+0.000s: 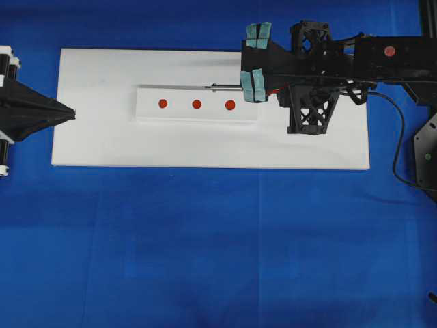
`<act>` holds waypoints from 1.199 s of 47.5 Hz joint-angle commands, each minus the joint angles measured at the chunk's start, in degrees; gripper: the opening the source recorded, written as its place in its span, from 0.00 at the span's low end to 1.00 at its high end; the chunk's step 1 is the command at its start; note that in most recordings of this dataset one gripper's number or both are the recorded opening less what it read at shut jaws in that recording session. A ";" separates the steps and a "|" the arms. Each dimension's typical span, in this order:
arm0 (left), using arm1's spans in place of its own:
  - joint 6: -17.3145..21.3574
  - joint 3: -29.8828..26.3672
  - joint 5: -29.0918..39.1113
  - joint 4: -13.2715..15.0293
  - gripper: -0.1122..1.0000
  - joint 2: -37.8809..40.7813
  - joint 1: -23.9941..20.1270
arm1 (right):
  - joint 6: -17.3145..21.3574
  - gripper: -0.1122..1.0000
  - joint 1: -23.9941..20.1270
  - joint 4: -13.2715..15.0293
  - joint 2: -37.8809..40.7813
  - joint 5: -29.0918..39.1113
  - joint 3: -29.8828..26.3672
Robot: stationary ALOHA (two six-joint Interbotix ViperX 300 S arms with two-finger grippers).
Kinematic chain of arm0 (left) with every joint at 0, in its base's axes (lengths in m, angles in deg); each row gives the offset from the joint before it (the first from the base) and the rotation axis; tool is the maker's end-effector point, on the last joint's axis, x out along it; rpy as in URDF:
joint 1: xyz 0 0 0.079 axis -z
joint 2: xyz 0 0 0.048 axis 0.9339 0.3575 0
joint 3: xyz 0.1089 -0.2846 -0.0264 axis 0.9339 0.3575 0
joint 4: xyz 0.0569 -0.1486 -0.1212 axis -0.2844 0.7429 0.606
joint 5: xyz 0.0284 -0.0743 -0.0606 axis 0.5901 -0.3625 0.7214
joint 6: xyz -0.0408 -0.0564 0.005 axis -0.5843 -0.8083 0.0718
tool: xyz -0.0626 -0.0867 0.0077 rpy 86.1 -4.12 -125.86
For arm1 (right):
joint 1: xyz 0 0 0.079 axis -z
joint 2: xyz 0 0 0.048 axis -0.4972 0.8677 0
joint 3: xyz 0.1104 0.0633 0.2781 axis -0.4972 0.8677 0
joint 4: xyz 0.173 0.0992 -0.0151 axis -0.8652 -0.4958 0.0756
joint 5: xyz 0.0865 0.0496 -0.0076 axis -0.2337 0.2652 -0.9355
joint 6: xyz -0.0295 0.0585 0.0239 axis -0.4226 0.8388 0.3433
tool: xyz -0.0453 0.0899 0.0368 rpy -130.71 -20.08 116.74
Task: Touch the tip of the soldering iron to the mark.
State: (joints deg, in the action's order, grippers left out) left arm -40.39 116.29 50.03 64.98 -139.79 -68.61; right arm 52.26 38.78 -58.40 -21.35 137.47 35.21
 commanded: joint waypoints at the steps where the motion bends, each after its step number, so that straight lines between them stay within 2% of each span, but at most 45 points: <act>1: 0.18 -0.62 -0.26 0.00 0.10 0.26 0.09 | 0.09 0.16 0.00 0.18 -1.41 -0.26 -0.70; 57: 0.18 -0.53 -0.53 0.00 0.10 0.18 0.09 | 0.35 0.16 0.09 -0.26 10.72 -6.77 -0.97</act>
State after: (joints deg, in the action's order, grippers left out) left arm -40.30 116.29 50.03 64.98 -139.79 -68.61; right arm 52.61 38.78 -58.49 -10.10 131.15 35.30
